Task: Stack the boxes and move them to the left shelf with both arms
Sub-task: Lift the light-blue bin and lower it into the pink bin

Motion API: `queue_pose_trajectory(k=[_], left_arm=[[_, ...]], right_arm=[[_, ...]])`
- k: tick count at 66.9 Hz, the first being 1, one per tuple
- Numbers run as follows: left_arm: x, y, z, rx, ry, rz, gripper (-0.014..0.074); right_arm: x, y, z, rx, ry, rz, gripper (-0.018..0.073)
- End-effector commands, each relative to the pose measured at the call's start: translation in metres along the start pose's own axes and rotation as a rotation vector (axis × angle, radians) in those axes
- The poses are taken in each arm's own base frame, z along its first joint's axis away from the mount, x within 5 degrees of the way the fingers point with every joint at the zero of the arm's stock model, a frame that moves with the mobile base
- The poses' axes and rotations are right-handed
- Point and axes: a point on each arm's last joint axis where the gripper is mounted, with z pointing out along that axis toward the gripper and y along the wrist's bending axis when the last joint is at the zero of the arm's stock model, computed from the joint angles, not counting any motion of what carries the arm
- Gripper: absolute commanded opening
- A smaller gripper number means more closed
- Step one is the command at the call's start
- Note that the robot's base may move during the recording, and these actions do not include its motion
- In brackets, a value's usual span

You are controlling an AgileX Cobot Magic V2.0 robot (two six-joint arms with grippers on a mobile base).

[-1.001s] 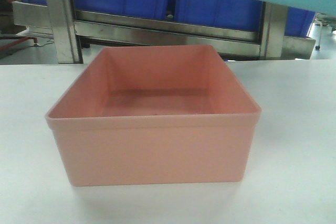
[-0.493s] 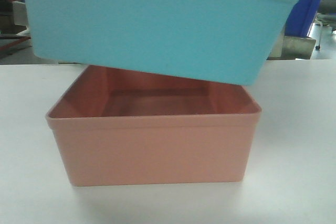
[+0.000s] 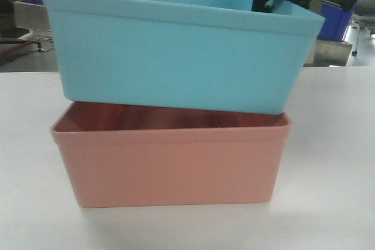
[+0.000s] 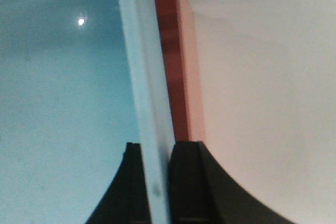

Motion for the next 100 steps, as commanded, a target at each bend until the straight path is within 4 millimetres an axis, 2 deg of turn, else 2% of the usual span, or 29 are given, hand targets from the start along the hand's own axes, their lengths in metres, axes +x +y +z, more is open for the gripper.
queue_pose_trajectory(k=[1, 19, 42, 54, 61, 70, 73, 78, 81, 91, 96, 100], left_arm=[[-0.015, -0.002, -0.004, 0.029, -0.101, 0.013, -0.0010], [-0.015, -0.002, -0.004, 0.029, -0.101, 0.013, -0.0010], [-0.015, -0.002, -0.004, 0.029, -0.101, 0.013, -0.0010], [-0.015, -0.002, -0.004, 0.029, -0.101, 0.013, -0.0010], [-0.015, -0.002, -0.004, 0.029, -0.101, 0.013, -0.0010], [-0.015, -0.002, -0.004, 0.028, -0.099, 0.013, -0.0001], [-0.015, -0.002, -0.004, 0.027, -0.097, 0.013, 0.0009], [-0.015, -0.002, -0.005, 0.025, -0.094, 0.013, 0.0057], [-0.016, -0.002, -0.005, 0.022, -0.091, 0.012, 0.0095], [-0.025, -0.001, -0.006, 0.015, -0.059, -0.020, 0.0339], [-0.035, -0.002, -0.004, 0.008, -0.024, -0.043, 0.0439], [-0.047, -0.003, 0.001, 0.003, 0.024, -0.070, 0.0482]], right_arm=[[-0.018, 0.014, -0.031, -0.093, -0.137, 0.022, 0.0055], [-0.014, 0.013, -0.029, -0.063, -0.106, -0.005, 0.0055], [-0.002, 0.016, 0.003, -0.030, -0.042, -0.040, 0.0056], [-0.004, 0.016, 0.002, -0.019, -0.063, -0.069, 0.0066], [-0.005, 0.015, -0.001, -0.003, -0.075, -0.097, 0.0169], [-0.007, 0.014, -0.009, 0.014, -0.095, -0.130, 0.0438], [-0.008, 0.014, -0.013, 0.015, -0.109, -0.140, 0.0494], [-0.011, 0.015, -0.024, 0.019, -0.138, -0.163, 0.0563], [-0.013, 0.016, -0.032, 0.017, -0.160, -0.175, 0.0559], [-0.016, 0.018, -0.060, 0.004, -0.211, -0.189, 0.0559], [-0.016, 0.019, -0.071, -0.002, -0.226, -0.201, 0.0559], [-0.015, 0.019, -0.077, 0.002, -0.229, -0.240, 0.0559]])
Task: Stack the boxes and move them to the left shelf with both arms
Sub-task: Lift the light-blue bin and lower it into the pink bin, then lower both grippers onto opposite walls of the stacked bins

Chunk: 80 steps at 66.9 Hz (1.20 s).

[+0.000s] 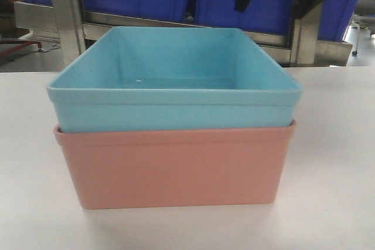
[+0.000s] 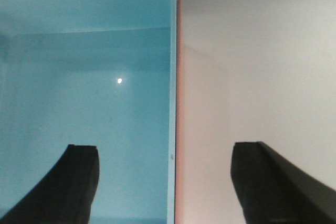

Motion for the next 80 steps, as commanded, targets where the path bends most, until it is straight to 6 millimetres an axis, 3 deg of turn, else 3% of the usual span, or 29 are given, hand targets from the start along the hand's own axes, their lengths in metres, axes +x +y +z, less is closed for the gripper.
queue_pose_trajectory(k=[1, 14, 26, 38, 56, 80], left_arm=[[-0.029, -0.005, 0.000, 0.024, -0.033, -0.029, 0.0486], [-0.068, -0.016, 0.029, 0.013, 0.128, -0.086, 0.0487], [-0.100, -0.030, 0.079, -0.009, 0.275, -0.087, 0.0486], [-0.115, -0.045, 0.133, -0.007, 0.354, -0.099, 0.0482], [-0.097, -0.062, 0.208, -0.017, 0.520, -0.108, 0.0482], [-0.055, -0.071, 0.265, -0.042, 0.636, -0.157, 0.0482]], right_arm=[[-0.018, 0.004, -0.038, -0.036, -0.128, -0.063, 0.0559], [-0.012, 0.000, -0.040, 0.000, -0.058, -0.126, 0.0559], [-0.010, 0.000, -0.040, 0.003, -0.038, -0.126, 0.0559], [-0.008, 0.004, -0.037, -0.024, -0.023, -0.103, 0.0559], [0.005, 0.013, -0.001, -0.014, 0.062, -0.133, 0.0559], [0.023, 0.009, 0.063, 0.028, 0.171, -0.139, 0.0559]])
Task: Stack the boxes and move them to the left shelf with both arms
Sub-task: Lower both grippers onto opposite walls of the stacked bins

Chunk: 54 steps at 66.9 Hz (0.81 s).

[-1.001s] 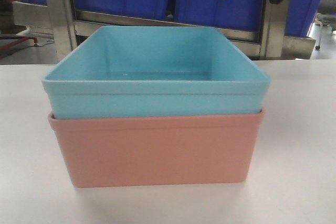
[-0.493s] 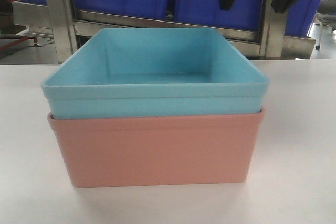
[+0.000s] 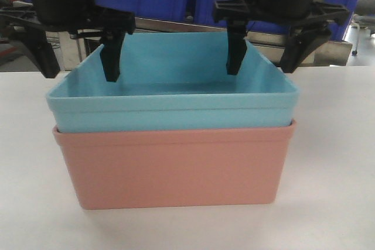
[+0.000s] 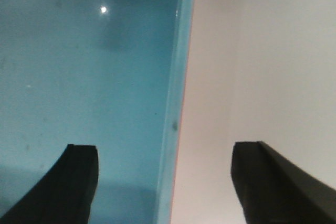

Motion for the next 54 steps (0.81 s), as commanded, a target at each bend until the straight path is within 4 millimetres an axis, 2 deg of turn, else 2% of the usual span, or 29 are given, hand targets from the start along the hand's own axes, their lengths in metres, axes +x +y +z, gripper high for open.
queue_pose_trajectory(k=[1, 19, 29, 39, 48, 51, 54], left_arm=[[-0.012, -0.007, -0.014, 0.054, -0.093, -0.032, 0.0482], [-0.010, -0.011, 0.023, 0.038, -0.030, -0.046, 0.0479], [-0.008, -0.013, 0.038, 0.035, -0.004, -0.048, 0.0442], [-0.006, -0.014, 0.049, 0.033, 0.025, -0.077, 0.0295], [-0.005, -0.014, 0.050, 0.036, 0.028, -0.083, 0.0054], [-0.006, -0.014, 0.050, 0.037, 0.027, -0.083, -0.0025], [-0.006, -0.014, 0.050, 0.037, 0.027, -0.083, -0.0001]], right_arm=[[-0.014, 0.004, -0.012, -0.028, -0.099, -0.016, 0.0559], [-0.010, 0.003, 0.026, -0.010, -0.044, -0.018, 0.0549], [-0.007, 0.003, 0.040, -0.004, -0.024, -0.019, 0.0428], [-0.008, 0.003, 0.042, -0.005, -0.027, -0.025, 0.0241], [-0.008, 0.003, 0.042, -0.005, -0.028, -0.033, 0.0038], [-0.008, 0.003, 0.042, -0.005, -0.028, -0.033, 0.0051], [-0.008, 0.003, 0.042, -0.005, -0.028, -0.033, 0.0055]])
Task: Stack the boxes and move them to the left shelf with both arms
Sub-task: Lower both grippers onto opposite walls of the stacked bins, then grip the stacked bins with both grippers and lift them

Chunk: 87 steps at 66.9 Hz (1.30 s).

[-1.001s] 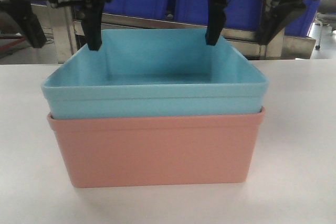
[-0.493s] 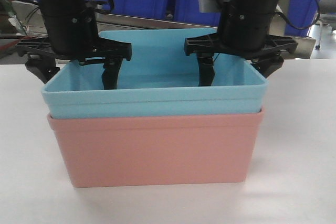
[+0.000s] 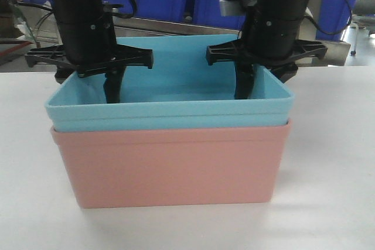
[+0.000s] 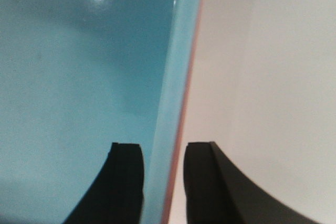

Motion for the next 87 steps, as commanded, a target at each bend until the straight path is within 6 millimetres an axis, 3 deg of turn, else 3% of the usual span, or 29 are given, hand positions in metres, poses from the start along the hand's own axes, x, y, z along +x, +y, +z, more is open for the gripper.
queue_pose_trajectory(k=[1, 13, 21, 29, 47, 57, 71, 87], left_arm=[[-0.003, -0.003, -0.004, 0.027, -0.033, 0.028, 0.0002], [-0.002, -0.002, -0.008, 0.027, -0.027, 0.023, -0.0003], [-0.004, -0.002, -0.025, 0.043, -0.059, 0.010, -0.0003], [-0.006, -0.001, -0.055, 0.074, -0.122, -0.034, -0.0003], [-0.004, -0.015, -0.153, 0.194, -0.301, -0.020, -0.0003], [0.005, -0.036, -0.182, 0.211, -0.346, 0.045, -0.0003], [0.021, -0.063, -0.195, 0.194, -0.400, 0.106, -0.0003], [0.020, -0.074, -0.186, 0.213, -0.413, 0.061, -0.0003]], right_arm=[[-0.008, 0.004, -0.011, -0.026, -0.065, 0.013, 0.0054], [-0.008, 0.002, -0.016, -0.013, -0.058, 0.003, 0.0055], [-0.011, 0.002, -0.034, -0.012, -0.094, -0.008, 0.0055], [-0.015, 0.002, -0.059, -0.024, -0.149, -0.009, 0.0055], [-0.010, 0.013, -0.128, -0.070, -0.262, -0.044, 0.0055], [-0.005, 0.025, -0.147, -0.090, -0.303, -0.049, 0.0055], [0.000, 0.038, -0.146, -0.087, -0.302, -0.029, 0.0055], [0.002, 0.049, -0.146, -0.106, -0.326, 0.003, 0.0055]])
